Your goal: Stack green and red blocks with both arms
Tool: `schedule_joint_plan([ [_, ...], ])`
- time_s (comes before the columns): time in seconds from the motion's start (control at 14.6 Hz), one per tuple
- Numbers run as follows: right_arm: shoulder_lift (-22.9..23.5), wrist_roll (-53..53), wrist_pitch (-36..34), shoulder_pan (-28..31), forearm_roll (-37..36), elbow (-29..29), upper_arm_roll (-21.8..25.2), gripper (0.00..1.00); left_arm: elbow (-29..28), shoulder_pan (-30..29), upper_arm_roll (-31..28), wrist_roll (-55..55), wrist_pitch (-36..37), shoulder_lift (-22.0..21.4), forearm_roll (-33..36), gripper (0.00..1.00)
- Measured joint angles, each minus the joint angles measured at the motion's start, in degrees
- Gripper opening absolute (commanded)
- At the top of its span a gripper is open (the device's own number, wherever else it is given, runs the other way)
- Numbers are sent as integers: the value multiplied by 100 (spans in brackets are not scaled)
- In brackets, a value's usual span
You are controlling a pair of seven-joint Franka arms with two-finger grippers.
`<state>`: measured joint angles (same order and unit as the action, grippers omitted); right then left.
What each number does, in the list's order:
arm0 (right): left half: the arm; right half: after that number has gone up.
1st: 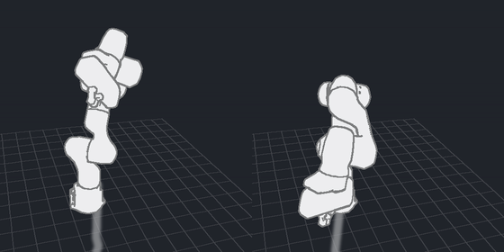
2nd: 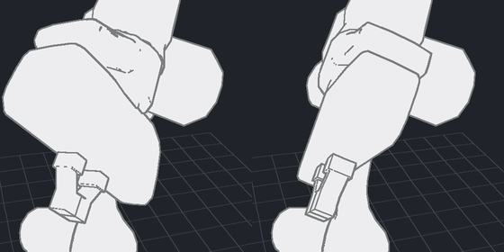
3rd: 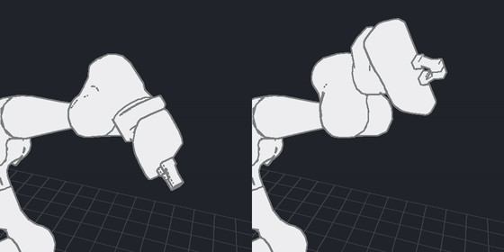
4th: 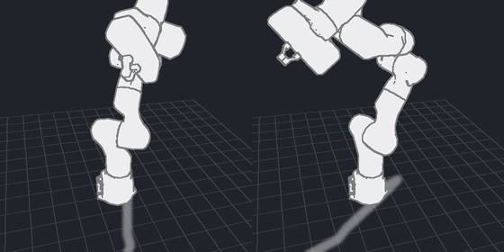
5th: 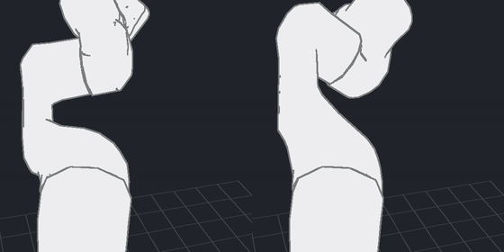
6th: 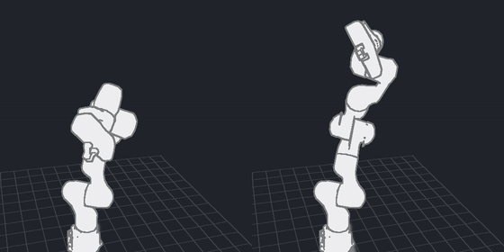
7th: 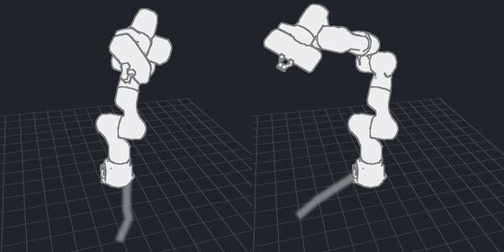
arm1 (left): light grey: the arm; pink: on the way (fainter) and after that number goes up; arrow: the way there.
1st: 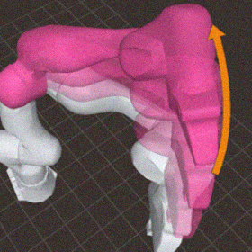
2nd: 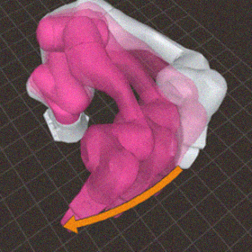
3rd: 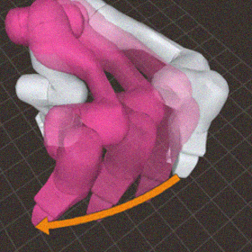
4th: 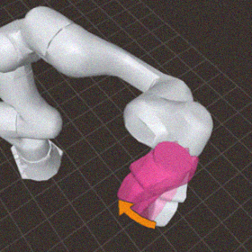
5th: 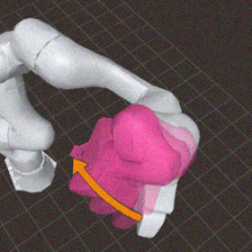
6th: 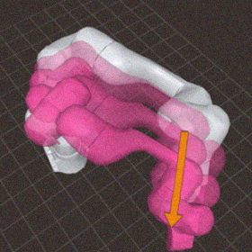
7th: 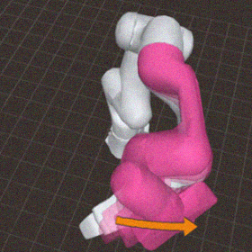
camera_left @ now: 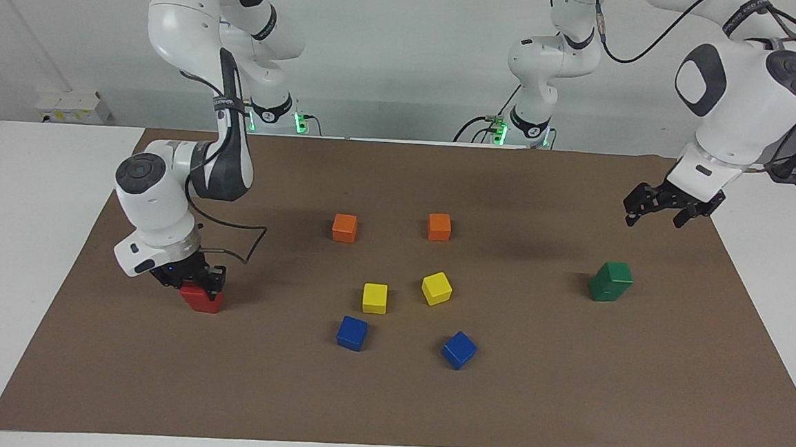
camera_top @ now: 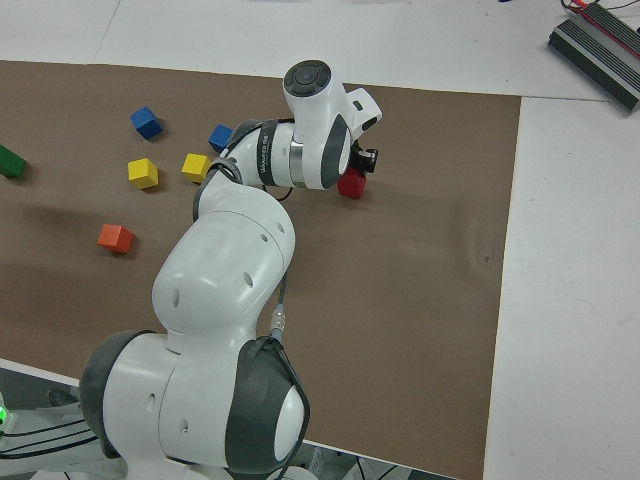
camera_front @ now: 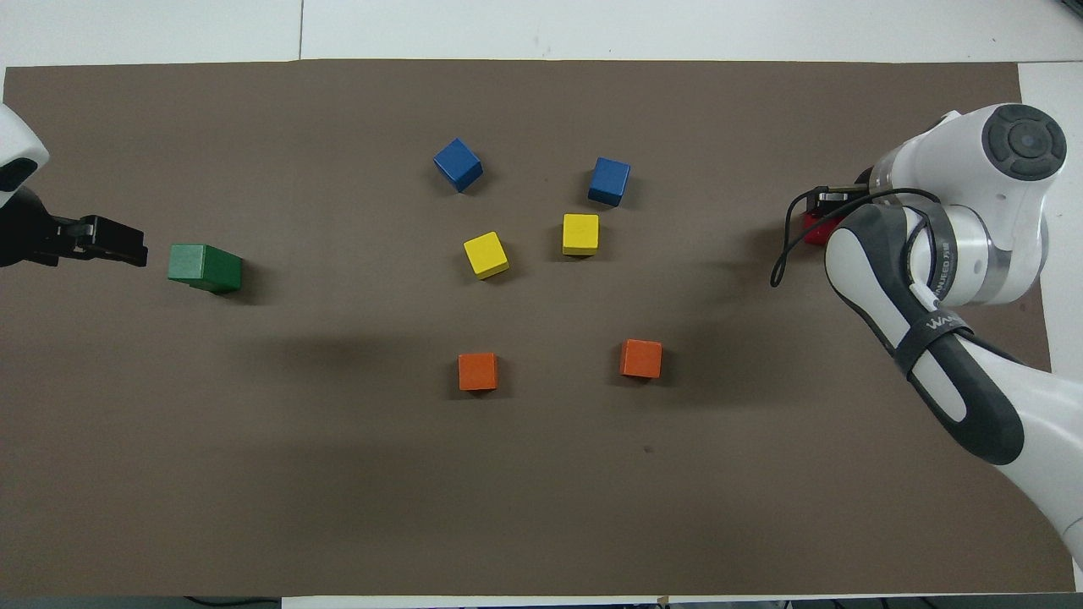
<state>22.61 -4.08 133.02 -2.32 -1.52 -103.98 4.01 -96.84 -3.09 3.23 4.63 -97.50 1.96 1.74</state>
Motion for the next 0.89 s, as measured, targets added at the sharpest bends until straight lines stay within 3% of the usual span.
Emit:
schedule_joint_plan([
  [0.41,-101,-29,-146,-23,1,29,-7,100,-13,66,12,-164,286,-116,-1,100],
  [0.75,-946,-31,-2847,-53,1,1056,-144,100,-36,70,19,-199,379,-134,-1,100],
  [0.89,-1355,-31,-3496,-54,1,1217,-159,100,-29,70,24,-200,418,-149,-1,100],
])
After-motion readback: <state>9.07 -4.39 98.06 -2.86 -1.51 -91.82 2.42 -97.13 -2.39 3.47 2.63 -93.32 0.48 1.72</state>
